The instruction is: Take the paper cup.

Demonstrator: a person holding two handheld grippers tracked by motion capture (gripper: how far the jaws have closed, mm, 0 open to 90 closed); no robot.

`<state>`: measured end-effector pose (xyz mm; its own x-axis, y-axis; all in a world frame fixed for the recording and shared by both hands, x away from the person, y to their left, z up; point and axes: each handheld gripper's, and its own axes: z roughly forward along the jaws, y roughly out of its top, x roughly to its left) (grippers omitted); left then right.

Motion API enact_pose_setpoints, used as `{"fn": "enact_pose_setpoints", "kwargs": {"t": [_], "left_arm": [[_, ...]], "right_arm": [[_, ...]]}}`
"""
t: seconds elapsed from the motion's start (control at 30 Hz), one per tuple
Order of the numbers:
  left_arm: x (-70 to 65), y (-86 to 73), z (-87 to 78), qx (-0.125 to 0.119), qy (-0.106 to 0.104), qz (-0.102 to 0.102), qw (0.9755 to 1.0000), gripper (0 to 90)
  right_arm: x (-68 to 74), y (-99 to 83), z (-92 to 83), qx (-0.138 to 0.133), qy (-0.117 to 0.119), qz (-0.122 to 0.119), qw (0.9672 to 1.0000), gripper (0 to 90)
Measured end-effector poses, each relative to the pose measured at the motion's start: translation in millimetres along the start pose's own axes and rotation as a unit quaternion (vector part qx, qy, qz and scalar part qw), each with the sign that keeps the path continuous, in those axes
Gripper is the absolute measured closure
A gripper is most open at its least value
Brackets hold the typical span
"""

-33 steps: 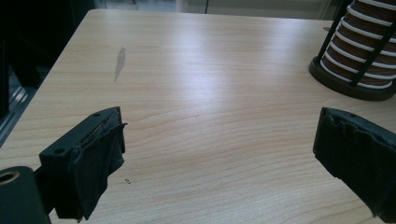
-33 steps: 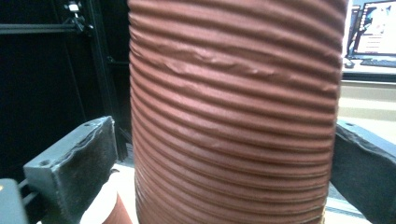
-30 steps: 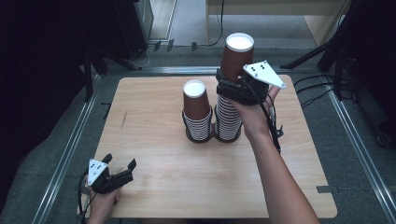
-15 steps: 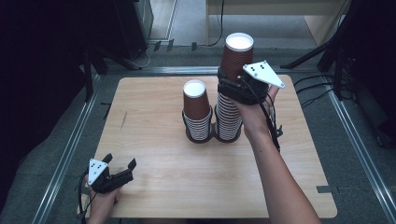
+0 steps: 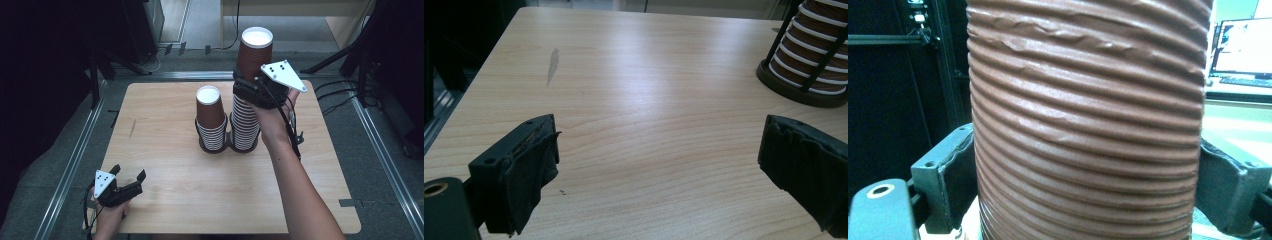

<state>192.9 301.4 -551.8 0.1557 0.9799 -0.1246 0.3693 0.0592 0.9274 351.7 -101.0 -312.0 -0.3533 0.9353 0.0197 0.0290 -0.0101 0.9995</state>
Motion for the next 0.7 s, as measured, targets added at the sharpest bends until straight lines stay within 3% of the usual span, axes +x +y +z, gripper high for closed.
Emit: {"fn": "enact_pose_setpoints", "kwargs": {"t": [0.7], "left_arm": [[0.0,0.2,0.3,0.001,-0.001,0.001,1.0000,3.1]], "right_arm": [[8.2,22.7,-2.9,-0.049,-0.017,-0.020,0.9985,12.0]]}}
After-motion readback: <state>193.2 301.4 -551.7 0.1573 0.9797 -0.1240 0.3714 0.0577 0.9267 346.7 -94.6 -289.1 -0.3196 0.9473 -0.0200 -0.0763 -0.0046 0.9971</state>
